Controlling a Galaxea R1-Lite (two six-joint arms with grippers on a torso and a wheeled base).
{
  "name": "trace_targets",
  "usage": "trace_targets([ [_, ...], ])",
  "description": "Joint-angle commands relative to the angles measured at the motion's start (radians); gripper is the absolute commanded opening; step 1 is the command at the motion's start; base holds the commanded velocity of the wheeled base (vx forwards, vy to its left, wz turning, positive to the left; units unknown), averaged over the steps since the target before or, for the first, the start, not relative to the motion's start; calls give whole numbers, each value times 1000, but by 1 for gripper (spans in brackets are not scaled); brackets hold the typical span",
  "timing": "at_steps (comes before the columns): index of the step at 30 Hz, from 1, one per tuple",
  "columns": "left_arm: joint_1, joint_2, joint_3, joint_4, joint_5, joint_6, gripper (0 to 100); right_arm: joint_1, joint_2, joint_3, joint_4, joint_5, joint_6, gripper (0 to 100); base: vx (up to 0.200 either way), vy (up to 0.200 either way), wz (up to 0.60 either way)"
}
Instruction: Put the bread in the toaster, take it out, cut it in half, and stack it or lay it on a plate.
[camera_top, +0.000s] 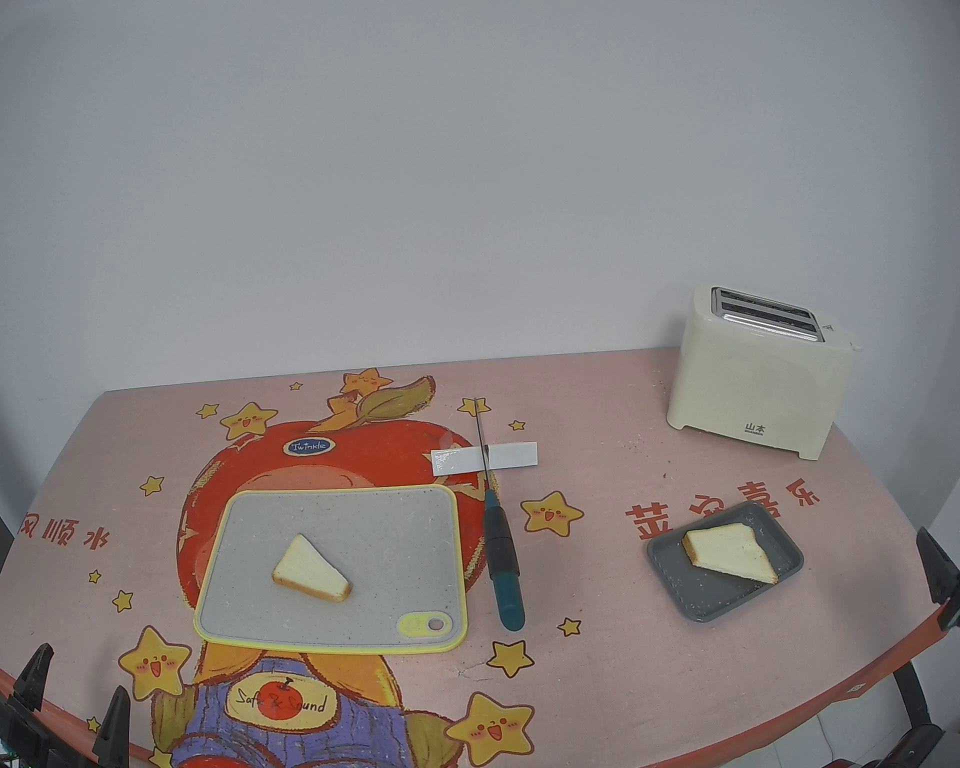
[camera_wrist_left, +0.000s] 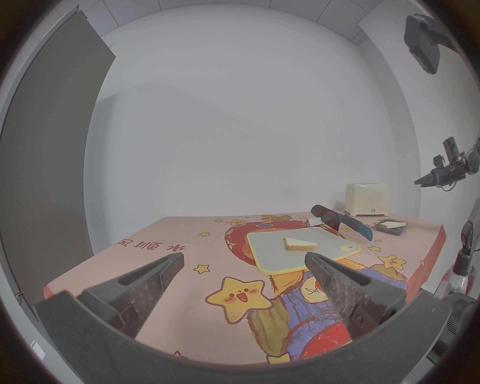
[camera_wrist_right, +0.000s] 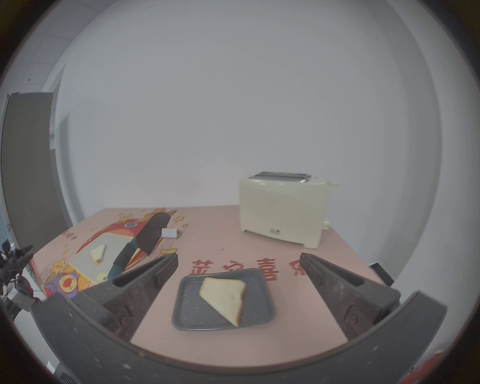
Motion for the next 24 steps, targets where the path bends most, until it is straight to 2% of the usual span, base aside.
trace_targets([
  [1,1,2,13,2,-2,2,100,-161,-309,95,106,7,-16,100,0,0,0],
  [4,1,2,13,2,-10,2,100,-222,-392,89,141,65,-32,100,0,0,0],
  [9,1,2,15,2,-11,7,100,-301,-538,127,182,295,-63,100,0,0,0],
  [10,1,2,15,0,-13,8,100,-299,-547,158,173,334,-63,100,0,0,0],
  [11,1,2,15,0,-13,13,100,-299,-543,184,158,352,-63,100,0,0,0],
  [15,2,2,15,-1,-14,19,100,-288,-547,198,162,377,-77,100,0,0,0],
  [18,2,0,13,0,-28,22,100,-231,-552,198,211,406,-124,100,0,0,0],
  [24,2,0,15,-1,-33,25,100,-248,-569,190,233,421,-129,100,0,0,0],
])
